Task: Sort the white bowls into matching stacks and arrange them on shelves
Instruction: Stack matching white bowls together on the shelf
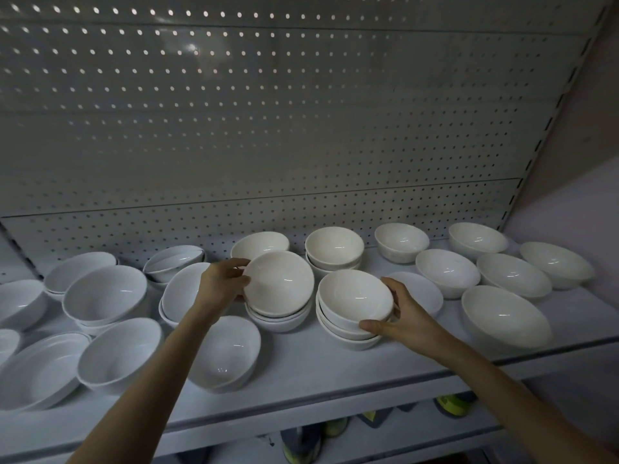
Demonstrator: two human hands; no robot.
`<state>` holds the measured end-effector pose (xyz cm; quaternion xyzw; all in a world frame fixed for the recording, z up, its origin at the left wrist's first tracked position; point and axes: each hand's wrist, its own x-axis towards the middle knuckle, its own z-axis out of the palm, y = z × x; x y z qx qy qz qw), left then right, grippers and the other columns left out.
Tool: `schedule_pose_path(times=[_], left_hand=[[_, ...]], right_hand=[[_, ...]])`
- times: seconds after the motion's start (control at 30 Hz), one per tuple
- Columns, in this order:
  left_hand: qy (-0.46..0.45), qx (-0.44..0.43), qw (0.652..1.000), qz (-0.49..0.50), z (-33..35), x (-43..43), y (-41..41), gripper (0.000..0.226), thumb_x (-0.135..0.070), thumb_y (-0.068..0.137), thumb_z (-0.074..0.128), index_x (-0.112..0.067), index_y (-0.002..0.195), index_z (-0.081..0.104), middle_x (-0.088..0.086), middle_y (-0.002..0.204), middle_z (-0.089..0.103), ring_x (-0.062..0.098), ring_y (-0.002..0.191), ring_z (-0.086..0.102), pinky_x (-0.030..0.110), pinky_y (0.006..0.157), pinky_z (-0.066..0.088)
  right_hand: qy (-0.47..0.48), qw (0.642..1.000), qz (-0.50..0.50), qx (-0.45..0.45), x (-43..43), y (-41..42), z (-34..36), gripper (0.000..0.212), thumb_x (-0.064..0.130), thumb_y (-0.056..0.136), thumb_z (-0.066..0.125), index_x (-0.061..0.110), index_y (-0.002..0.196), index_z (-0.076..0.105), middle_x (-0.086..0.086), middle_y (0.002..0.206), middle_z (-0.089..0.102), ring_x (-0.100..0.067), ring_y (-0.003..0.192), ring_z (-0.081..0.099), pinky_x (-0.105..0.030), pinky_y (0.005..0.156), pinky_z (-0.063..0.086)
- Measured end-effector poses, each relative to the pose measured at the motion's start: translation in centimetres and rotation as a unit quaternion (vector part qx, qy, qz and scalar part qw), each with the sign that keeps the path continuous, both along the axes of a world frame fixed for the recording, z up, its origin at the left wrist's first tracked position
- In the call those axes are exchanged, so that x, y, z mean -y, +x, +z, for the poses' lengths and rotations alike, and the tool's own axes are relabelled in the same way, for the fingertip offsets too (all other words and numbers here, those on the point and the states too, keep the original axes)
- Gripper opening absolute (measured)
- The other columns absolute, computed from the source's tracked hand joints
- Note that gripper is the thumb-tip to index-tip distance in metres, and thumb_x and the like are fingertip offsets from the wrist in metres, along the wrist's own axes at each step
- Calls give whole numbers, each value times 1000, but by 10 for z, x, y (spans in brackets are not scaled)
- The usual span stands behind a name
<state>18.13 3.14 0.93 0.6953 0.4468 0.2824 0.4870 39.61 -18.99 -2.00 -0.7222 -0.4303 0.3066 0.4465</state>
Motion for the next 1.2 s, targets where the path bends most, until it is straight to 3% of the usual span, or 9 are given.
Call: schedule_pose_path(times=[0.1,0.2,0.37,0.53,0.67,0.8,0.93,1.03,1.2], left_hand=[[-6,29,1000,-2,6,-2,0,33,7,87,56,-2,118,62,14,104,65,24,79,62,23,54,57],[-30,80,996,-12,19,-1,1,32,11,86,55,1,117,61,13,94,67,20,72,62,21,51,57],[-34,111,991,-74,37,10,14,28,9,87,55,-11,105,65,-8,66,71,7,58,65,21,50,55],[-51,126,984,-116,41,27,29,27,3,88,58,-15,106,65,4,88,72,18,77,67,25,56,57],[-72,131,981,-122,39,42,42,24,1,87,61,-9,109,62,8,94,70,20,81,66,25,55,57],[-84,132,978,-142,34,55,49,21,-1,88,60,-7,109,61,5,94,69,19,83,65,21,55,56],[-76,89,963,-243,27,61,50,30,-12,88,63,-11,118,59,0,106,68,12,93,67,21,72,57],[7,39,950,-309,18,63,52,44,-19,82,71,-19,124,56,-7,118,64,3,105,61,12,83,49],[64,-4,942,-328,4,63,56,62,-25,74,78,-28,128,47,-13,125,57,0,112,52,-2,77,38]], right_hand=[[-5,1000,-1,2,1,-1,2,92,44,55,76,31,131,25,13,131,40,-14,126,40,-27,100,39],[-7,999,-15,50,-1,-2,7,103,34,65,79,21,144,14,5,147,20,-10,133,24,-22,106,23],[27,993,7,113,-6,-10,23,103,32,69,78,24,146,9,15,145,14,5,128,13,-12,100,14],[112,993,16,39,-17,-22,34,117,50,53,84,29,145,16,17,147,26,1,134,27,-19,105,29],[164,986,22,-11,-17,-24,34,105,25,56,87,39,139,25,26,136,42,4,127,41,-19,101,40],[166,986,3,-17,-12,-14,27,94,34,51,89,45,127,36,38,122,50,5,121,46,-23,102,42],[156,987,-21,-35,-4,-4,16,102,54,40,88,39,128,39,25,128,51,-5,124,47,-42,103,44],[148,988,-34,-18,0,0,9,99,61,44,85,40,129,40,20,132,49,-9,128,44,-46,106,40],[136,990,-31,-22,4,4,-1,97,64,44,83,39,127,40,12,135,46,-11,128,43,-39,106,41]])
